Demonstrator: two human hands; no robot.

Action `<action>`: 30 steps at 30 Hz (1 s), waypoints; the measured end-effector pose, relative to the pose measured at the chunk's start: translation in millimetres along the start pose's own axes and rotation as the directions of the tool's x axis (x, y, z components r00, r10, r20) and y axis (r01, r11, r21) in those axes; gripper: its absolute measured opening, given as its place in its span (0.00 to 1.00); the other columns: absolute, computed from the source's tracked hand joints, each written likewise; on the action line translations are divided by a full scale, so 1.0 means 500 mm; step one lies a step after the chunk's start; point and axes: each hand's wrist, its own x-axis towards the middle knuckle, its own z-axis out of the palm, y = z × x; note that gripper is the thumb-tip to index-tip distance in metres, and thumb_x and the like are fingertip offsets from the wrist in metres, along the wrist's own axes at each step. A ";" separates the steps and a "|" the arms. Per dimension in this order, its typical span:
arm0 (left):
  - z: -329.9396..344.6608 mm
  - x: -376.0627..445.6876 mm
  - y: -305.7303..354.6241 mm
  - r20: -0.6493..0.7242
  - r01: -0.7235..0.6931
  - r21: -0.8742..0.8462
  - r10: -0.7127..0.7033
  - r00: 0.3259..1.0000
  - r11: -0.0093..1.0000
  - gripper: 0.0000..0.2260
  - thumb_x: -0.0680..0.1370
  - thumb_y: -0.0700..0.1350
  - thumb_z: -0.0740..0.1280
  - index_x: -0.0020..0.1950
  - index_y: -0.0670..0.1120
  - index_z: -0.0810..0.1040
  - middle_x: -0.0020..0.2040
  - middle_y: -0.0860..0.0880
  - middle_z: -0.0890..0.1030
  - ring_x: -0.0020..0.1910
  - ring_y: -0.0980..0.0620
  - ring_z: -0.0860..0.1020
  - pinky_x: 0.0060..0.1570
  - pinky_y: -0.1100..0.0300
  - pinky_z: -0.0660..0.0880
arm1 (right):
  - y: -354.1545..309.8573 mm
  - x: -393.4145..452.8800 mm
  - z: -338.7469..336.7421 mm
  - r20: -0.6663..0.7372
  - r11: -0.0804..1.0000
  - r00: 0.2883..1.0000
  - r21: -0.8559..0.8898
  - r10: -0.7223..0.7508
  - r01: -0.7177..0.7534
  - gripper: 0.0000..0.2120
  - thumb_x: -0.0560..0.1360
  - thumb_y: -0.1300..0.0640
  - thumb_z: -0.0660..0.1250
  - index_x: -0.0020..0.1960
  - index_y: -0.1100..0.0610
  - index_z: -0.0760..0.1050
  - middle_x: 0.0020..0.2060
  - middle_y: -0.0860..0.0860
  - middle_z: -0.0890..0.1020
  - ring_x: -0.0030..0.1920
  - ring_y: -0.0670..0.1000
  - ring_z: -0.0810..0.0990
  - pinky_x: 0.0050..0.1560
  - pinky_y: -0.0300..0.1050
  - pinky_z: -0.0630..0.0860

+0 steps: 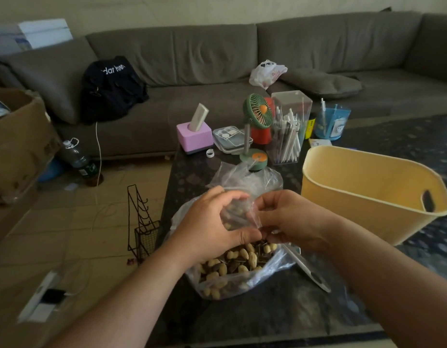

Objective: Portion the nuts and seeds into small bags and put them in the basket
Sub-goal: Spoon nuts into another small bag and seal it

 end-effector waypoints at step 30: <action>-0.013 -0.014 0.003 0.213 0.450 -0.671 -0.429 0.878 0.589 0.16 0.73 0.60 0.73 0.55 0.54 0.89 0.56 0.48 0.88 0.60 0.46 0.84 0.60 0.37 0.82 | 0.129 0.011 -0.091 0.292 0.199 0.928 -0.920 -0.229 0.339 0.18 0.78 0.53 0.74 0.62 0.34 0.77 0.53 0.41 0.66 0.54 0.43 0.66 0.56 0.39 0.72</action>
